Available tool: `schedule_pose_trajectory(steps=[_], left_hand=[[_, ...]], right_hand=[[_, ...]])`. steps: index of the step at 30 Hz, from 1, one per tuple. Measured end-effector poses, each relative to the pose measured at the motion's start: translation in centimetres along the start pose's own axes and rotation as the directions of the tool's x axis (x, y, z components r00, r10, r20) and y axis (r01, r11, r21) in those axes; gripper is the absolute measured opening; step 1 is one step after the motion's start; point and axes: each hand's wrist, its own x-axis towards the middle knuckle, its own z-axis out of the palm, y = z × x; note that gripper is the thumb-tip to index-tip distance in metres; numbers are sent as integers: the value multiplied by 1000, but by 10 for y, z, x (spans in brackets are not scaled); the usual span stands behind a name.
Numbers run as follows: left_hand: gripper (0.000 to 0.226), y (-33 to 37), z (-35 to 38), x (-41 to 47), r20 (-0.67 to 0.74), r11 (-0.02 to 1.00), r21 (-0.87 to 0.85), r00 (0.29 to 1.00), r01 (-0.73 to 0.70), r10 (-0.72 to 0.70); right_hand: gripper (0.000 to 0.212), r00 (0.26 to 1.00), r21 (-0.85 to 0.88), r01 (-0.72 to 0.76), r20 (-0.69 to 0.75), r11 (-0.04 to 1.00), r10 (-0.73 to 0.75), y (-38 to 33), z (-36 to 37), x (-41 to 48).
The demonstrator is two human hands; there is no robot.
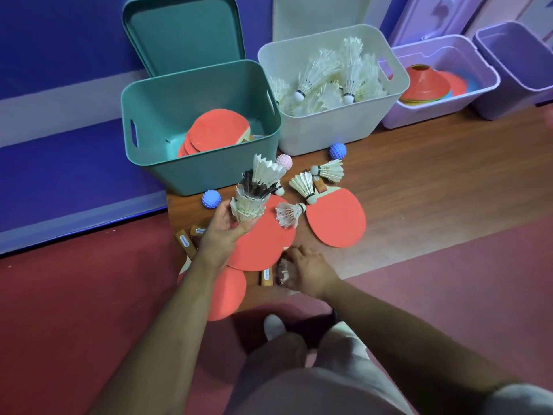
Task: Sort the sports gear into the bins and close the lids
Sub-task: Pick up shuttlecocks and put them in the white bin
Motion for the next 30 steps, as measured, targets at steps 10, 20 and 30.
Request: schedule_pose_trajectory(steps=[10, 20, 30], left_hand=[[55, 1, 7, 1, 24, 1000, 0, 1000, 18, -18], [47, 69, 68, 38, 147, 996, -3, 986, -85, 84], [61, 167, 147, 101, 199, 949, 161, 951, -271, 238]], right_hand=[[34, 973, 382, 8, -216, 924, 81, 14, -58, -2], [35, 716, 761, 405, -609, 506, 342, -3, -283, -12], [34, 746, 627, 375, -642, 683, 180, 23, -372, -9]])
